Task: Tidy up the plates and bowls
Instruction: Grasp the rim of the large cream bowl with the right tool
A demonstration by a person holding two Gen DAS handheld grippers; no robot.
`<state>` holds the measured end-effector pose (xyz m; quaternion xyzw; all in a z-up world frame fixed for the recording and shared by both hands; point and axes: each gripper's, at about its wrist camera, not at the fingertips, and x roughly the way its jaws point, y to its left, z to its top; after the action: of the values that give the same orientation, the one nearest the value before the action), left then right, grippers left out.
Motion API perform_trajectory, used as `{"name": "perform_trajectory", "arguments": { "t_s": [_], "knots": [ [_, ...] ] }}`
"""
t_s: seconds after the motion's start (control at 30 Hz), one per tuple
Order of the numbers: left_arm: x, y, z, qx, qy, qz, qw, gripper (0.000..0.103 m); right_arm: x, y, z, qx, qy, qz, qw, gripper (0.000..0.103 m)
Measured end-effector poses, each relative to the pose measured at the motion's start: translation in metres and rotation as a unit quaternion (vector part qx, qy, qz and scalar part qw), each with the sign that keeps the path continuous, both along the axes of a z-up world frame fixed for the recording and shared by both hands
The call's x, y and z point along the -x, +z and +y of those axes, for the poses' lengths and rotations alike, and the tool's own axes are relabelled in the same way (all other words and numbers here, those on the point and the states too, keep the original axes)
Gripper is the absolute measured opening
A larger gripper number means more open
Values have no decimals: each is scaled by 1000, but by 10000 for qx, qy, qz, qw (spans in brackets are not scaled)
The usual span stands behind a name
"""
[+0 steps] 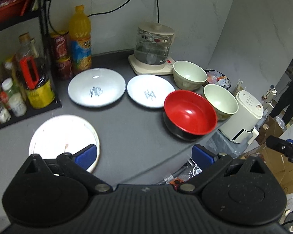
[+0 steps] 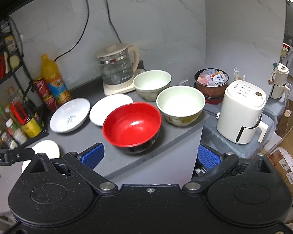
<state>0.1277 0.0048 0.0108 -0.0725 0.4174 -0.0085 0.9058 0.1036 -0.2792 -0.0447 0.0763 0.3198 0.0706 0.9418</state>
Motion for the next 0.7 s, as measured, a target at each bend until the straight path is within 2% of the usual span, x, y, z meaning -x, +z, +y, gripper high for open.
{"name": "perform_trajectory", "arguments": {
  "t_s": [0.4,0.6,0.7],
  "knots": [
    [-68,-7,16,200,-622,89,9978,100,-38,-6,7,-195,-764,134,9968,103],
    [-94,-8,9,213,-951,131,9952,100,-47,-8,1,-304,-1040,137,9940,103],
    [-106,-7,6,381,-1035,223,9936,100,-54,-10,-3,-377,-1162,159,9924,103]
  ]
}}
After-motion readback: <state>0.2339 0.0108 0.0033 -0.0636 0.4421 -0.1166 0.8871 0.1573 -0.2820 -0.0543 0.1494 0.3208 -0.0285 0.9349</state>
